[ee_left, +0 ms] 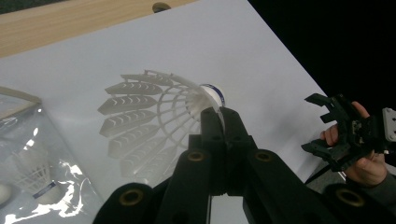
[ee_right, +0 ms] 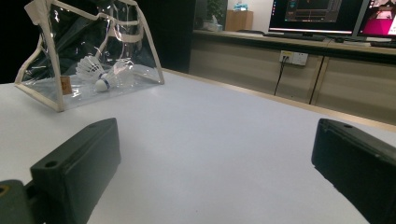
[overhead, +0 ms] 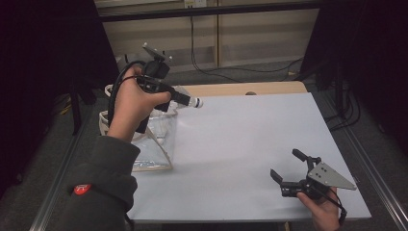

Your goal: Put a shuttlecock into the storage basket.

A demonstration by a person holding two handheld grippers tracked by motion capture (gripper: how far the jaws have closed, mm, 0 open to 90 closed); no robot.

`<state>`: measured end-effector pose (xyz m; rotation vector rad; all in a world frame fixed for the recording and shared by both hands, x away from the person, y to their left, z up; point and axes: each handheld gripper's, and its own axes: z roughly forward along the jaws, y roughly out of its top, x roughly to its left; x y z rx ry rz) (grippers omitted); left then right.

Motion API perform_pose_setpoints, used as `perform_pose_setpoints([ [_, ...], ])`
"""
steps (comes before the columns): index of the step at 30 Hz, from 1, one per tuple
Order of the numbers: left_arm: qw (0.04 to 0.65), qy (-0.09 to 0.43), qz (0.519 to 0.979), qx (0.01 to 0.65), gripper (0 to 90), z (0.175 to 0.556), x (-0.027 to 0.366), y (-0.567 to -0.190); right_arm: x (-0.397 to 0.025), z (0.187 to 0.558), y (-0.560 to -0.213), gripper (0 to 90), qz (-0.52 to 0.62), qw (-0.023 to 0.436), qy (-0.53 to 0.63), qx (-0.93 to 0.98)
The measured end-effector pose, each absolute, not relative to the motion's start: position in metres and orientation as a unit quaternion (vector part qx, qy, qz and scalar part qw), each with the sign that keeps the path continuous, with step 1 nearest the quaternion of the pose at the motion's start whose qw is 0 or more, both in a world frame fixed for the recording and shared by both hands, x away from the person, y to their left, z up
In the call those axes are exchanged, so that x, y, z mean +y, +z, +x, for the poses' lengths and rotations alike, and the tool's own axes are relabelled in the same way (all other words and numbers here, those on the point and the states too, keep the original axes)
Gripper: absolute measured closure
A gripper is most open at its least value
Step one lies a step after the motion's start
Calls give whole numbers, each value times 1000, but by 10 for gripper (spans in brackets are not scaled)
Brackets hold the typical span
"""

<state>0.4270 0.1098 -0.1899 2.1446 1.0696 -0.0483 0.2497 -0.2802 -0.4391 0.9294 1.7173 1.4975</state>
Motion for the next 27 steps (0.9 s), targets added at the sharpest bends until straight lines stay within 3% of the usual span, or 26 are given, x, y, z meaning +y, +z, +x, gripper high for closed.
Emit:
perform_pose_setpoints([
  [27, 366, -1, 818, 445, 900, 427, 149, -181, -280, 249, -439, 15, 356, 334, 574, 657],
])
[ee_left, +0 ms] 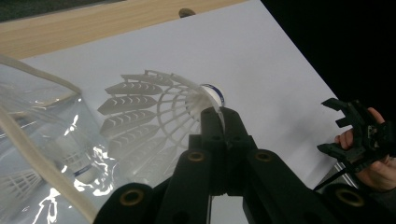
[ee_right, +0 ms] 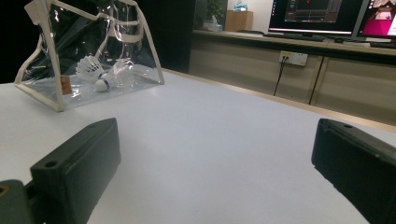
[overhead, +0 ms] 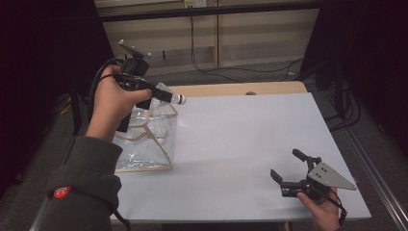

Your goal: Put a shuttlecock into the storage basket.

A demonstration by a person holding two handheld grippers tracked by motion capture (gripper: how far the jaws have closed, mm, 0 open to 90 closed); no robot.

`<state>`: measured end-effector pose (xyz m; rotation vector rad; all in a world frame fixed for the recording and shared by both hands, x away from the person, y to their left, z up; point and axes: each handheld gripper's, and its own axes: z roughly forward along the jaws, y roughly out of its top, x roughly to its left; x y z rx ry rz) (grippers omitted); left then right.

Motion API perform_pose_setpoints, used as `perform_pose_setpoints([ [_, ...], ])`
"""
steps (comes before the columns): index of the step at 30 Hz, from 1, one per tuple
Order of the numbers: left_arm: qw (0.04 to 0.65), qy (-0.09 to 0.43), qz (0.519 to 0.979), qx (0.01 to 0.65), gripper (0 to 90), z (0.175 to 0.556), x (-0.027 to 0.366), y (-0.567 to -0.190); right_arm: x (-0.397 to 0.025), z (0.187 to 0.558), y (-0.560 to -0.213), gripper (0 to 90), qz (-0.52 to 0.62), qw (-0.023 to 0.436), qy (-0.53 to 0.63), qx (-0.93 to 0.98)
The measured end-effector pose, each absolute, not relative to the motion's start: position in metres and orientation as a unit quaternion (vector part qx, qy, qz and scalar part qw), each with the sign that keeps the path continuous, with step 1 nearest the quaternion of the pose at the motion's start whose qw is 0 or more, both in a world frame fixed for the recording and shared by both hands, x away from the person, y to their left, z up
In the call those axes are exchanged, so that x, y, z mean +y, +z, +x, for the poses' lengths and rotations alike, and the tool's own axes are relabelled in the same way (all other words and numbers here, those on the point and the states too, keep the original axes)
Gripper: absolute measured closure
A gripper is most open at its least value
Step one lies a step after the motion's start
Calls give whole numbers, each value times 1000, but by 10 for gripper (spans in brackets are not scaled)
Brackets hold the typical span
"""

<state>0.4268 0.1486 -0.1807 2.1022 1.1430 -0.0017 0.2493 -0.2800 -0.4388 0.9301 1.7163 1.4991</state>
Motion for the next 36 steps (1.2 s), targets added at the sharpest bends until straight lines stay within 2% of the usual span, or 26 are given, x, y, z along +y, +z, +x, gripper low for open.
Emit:
perform_pose_setpoints([
  [36, 356, 23, 803, 478, 900, 428, 190, -184, -280, 249, -439, 15, 355, 334, 573, 658],
])
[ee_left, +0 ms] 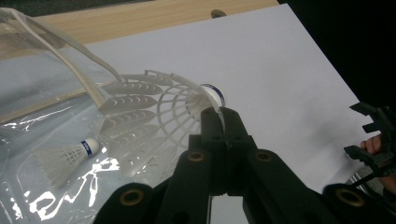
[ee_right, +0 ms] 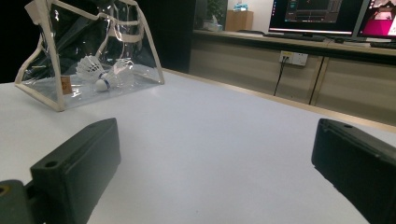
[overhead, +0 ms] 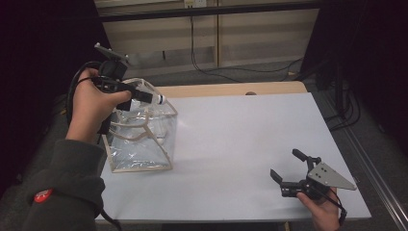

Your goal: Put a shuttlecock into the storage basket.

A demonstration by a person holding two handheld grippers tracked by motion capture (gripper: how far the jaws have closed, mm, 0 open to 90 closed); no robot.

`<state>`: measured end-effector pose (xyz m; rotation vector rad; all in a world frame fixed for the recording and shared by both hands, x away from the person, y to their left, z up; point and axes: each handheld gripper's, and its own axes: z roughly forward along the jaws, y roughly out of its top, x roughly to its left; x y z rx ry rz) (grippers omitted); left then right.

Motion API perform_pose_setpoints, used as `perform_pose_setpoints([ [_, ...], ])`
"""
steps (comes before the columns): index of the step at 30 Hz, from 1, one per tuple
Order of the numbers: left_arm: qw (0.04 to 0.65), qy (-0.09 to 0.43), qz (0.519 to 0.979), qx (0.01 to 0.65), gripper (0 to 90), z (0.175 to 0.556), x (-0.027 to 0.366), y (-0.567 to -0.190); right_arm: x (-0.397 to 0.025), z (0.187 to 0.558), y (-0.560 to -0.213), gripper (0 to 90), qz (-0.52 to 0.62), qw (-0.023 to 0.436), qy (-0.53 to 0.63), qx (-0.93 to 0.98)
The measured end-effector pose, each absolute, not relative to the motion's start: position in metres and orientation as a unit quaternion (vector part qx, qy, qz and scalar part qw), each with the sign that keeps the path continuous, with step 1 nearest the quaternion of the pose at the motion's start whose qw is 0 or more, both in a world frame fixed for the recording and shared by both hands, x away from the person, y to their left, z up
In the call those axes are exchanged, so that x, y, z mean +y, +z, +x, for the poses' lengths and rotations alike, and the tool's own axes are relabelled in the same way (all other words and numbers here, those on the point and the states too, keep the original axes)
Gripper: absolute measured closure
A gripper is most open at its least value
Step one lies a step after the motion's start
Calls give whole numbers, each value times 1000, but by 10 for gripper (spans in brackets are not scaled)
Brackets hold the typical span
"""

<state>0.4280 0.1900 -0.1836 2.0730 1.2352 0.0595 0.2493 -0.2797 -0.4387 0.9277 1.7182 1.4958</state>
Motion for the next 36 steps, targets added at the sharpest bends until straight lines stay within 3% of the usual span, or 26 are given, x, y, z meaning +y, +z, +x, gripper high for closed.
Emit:
perform_pose_setpoints([
  [36, 360, 57, 792, 490, 900, 432, 217, -184, -279, 249, -439, 15, 355, 334, 573, 659],
])
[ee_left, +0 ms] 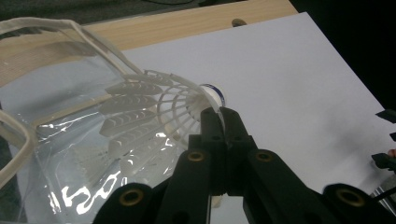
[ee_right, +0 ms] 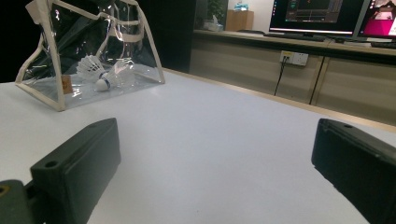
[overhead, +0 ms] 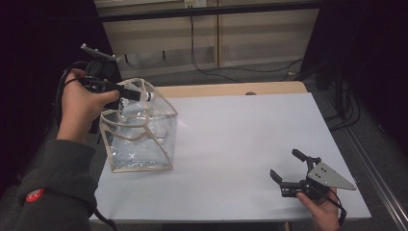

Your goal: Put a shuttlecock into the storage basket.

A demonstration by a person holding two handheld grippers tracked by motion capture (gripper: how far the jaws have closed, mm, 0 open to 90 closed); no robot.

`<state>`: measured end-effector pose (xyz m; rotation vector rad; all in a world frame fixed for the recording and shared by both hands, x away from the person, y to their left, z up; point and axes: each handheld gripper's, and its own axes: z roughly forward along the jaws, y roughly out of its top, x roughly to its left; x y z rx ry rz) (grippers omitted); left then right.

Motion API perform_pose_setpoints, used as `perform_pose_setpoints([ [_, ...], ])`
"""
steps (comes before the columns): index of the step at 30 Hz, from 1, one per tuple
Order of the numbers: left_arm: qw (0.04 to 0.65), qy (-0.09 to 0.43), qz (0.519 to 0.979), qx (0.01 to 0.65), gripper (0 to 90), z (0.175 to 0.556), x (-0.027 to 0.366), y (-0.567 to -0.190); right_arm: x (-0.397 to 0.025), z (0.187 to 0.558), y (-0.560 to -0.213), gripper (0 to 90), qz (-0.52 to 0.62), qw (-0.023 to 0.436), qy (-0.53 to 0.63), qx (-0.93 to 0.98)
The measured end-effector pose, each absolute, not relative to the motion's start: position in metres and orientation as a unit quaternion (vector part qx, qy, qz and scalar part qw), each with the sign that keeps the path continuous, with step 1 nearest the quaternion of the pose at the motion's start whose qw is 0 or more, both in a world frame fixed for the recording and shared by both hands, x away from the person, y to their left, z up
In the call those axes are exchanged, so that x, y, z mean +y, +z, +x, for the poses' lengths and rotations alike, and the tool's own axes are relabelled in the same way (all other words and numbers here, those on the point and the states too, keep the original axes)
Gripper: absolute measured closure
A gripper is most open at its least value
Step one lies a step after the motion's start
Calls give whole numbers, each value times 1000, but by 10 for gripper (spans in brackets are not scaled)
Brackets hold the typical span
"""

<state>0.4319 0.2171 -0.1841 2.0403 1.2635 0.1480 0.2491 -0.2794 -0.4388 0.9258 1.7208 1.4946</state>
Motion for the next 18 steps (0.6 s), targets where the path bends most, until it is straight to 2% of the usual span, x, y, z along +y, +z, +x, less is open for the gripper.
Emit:
perform_pose_setpoints([
  [18, 357, 68, 788, 497, 900, 432, 231, -187, -279, 249, -439, 15, 356, 333, 572, 660],
])
